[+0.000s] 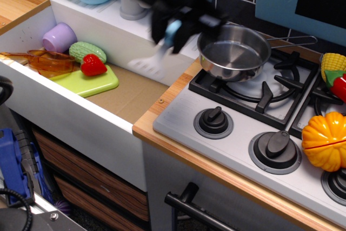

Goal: Put spatula in pan

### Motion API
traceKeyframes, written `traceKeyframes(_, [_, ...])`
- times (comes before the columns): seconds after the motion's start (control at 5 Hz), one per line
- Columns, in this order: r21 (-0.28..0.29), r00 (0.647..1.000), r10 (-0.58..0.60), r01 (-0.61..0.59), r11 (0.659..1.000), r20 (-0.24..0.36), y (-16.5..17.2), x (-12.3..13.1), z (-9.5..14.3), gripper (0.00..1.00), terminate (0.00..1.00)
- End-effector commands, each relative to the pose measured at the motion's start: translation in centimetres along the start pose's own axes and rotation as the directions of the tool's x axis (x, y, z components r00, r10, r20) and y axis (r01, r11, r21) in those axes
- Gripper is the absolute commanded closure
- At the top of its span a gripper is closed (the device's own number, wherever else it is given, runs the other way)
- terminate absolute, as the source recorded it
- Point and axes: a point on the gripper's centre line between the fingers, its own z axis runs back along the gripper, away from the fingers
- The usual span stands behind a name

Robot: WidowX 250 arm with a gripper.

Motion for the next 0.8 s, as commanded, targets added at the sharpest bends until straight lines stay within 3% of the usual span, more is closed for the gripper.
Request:
traceKeyframes(0.0, [-0.047,0.993,-0.079,0.083,0.995,0.083,-3.2,2.3,1.1,1.0,0.0])
traceKeyframes(0.2, [-0.07,0.989,-0.097,0.106,0.992,0.116,-4.0,1.9,-0.3,1.0,0.0])
traceKeyframes(0.6, [-0.086,0.959,-0.2,0.221,0.971,0.201,-3.1,5.5,-2.3,1.0,0.0])
